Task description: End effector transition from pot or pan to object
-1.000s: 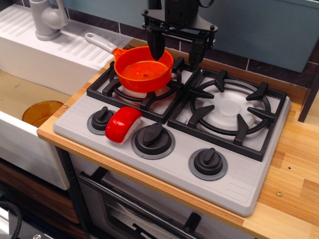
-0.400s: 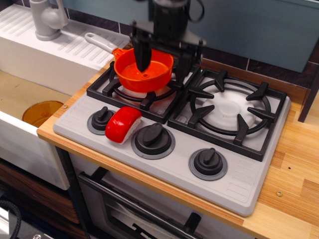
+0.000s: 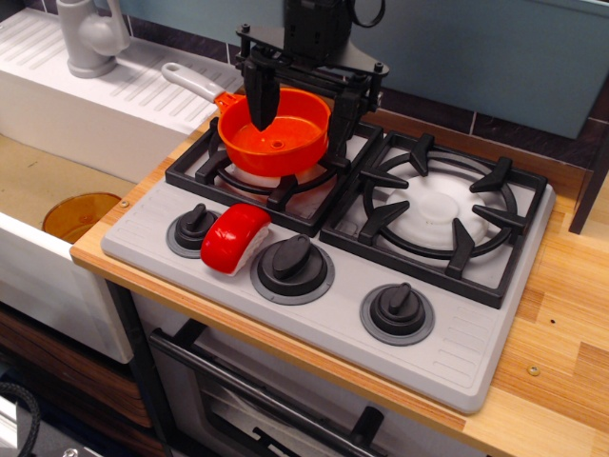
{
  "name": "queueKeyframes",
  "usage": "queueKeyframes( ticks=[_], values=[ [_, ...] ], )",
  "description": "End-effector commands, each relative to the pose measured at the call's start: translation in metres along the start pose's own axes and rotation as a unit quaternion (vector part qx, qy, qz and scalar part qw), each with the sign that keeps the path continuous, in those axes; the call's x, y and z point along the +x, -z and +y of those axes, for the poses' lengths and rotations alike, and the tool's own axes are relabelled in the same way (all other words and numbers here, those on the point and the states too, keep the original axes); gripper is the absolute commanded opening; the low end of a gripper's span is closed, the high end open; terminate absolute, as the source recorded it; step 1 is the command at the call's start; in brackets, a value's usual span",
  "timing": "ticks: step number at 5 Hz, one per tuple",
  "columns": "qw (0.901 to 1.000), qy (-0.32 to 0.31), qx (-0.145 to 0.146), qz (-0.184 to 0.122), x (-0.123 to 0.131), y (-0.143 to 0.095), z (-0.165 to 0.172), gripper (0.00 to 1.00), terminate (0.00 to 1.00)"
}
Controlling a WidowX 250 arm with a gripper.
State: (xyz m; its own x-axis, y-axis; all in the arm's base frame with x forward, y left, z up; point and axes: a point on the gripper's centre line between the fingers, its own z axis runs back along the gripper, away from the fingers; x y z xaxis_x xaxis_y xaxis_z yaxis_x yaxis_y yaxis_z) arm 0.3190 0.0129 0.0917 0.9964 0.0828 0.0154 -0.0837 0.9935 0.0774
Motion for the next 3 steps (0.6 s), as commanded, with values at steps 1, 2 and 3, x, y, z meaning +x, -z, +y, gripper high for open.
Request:
queueKeyframes(
  ticks=[1, 2, 3],
  values=[
    [0.9984, 0.014, 0.016, -0.053, -0.021, -0.0209, 0.0279, 1.0, 0.0],
    [0.9984, 0.012, 0.017, -0.053, -0.0273, -0.0193, 0.0282, 1.0, 0.0],
    [0.9979, 0.012, 0.018, -0.061, -0.0299, -0.0112, 0.0275, 1.0, 0.0]
  ],
)
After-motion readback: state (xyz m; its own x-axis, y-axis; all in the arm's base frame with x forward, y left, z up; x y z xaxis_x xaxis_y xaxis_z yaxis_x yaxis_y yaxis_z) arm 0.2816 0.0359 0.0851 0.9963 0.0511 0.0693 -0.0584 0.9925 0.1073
